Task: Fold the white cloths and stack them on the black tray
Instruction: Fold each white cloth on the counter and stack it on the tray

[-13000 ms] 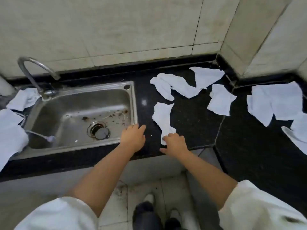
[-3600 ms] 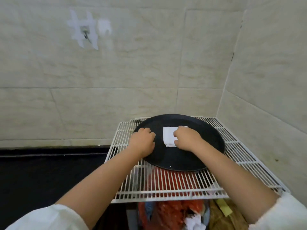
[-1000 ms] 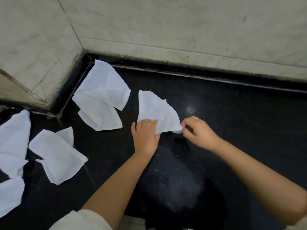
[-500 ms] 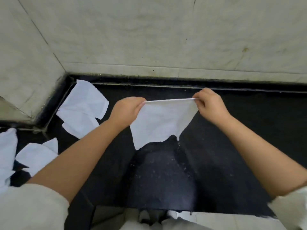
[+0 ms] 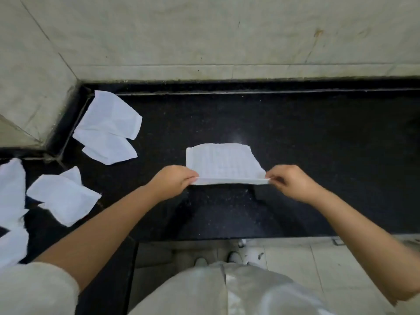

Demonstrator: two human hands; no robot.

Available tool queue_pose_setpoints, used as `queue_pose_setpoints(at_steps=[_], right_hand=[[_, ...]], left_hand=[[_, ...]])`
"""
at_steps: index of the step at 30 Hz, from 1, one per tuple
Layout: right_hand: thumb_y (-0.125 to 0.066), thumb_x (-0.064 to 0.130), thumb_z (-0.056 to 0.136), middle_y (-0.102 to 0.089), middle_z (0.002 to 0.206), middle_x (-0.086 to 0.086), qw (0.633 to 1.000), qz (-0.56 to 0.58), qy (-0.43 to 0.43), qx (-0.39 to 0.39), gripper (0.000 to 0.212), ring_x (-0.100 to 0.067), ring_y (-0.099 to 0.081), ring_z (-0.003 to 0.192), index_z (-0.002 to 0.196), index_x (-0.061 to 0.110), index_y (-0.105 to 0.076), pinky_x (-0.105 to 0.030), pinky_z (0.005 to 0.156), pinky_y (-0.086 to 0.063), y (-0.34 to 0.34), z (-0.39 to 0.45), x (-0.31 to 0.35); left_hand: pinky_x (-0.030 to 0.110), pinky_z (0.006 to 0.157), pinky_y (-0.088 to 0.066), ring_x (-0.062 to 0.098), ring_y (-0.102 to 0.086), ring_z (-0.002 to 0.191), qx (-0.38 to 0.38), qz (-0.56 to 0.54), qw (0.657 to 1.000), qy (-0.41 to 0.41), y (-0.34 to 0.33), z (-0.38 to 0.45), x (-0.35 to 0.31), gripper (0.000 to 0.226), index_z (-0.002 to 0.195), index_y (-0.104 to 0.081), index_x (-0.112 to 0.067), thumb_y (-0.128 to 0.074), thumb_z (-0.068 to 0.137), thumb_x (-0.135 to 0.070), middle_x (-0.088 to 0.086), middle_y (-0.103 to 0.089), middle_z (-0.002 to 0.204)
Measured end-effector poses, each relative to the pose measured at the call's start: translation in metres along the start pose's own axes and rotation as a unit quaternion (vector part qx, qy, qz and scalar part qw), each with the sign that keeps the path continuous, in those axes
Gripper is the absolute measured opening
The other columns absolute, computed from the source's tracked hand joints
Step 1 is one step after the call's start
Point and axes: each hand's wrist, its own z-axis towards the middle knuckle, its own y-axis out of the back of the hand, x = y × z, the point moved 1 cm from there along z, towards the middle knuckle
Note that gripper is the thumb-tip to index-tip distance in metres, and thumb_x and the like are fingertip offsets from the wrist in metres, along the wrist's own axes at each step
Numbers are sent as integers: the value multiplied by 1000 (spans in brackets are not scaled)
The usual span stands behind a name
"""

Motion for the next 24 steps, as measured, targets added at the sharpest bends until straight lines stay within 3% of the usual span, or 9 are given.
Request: queue_pose_setpoints(at_steps=[3, 5, 8, 11, 17, 21, 24], right_hand=[[-57, 5, 87, -69, 100, -11, 976, 40, -95, 191, 16, -15, -58, 85, 98, 3, -69, -18, 76, -37, -30, -18, -5], [-56, 7, 87, -67, 99, -7, 957, 58, -124, 255, 18, -12, -57, 86, 101, 5, -68, -21, 79, -42, -39, -22, -6], [-53, 1, 87, -65, 92, -7, 945, 92, -164, 266, 19, -14, -58, 82, 99, 2, -68, -22, 76, -45, -43, -17, -7], [-47, -1, 88, -65, 99, -11, 959, 57, -176, 217, 24, -19, -58, 86, 102, 1, -66, -20, 70, -43, -44, -1, -7], [-42, 3, 89, -66, 106, -16, 966, -7, -234, 109, 25, -30, -60, 97, 102, 2, -63, -38, 81, -50, -56, 24, -17], [-43, 4, 90, -62, 108, -17, 962, -6, -268, 52, 25, -31, -59, 96, 96, -1, -67, -28, 71, -43, -64, 30, -21], [-44, 2, 89, -60, 110, -18, 959, -9, -280, 37, 24, -31, -59, 97, 92, -4, -67, -31, 73, -45, -70, 33, -25]], left_hand=[[27, 77, -39, 18, -54, 81, 130, -20, 991, 9, -32, -13, -2, 30, 85, -62, -2, -43, 97, -20, 13, -66, 93], [21, 75, -34, 10, -48, 80, 197, -23, 980, 11, -44, -17, -2, 23, 93, -65, -2, -46, 96, -15, 11, -67, 98], [20, 82, -36, 13, -52, 94, 259, -22, 965, 22, -50, -14, 2, 26, 117, -59, -5, -45, 96, -13, 9, -62, 117], [25, 84, -42, 19, -55, 100, 194, -45, 976, 84, -46, -2, 7, 32, 128, -50, -10, -43, 96, -12, 9, -58, 118], [31, 84, -46, 22, -58, 97, 51, 44, 989, 134, -42, 31, 12, 24, 111, -58, -10, -40, 98, -18, 11, -62, 110], [29, 90, -46, 20, -55, 106, -8, 61, 988, 141, -52, 46, 18, 26, 115, -59, -11, -40, 98, -19, 8, -58, 116], [29, 91, -47, 20, -53, 109, 2, 65, 989, 136, -56, 56, 19, 27, 116, -59, -10, -39, 99, -18, 8, -56, 119]])
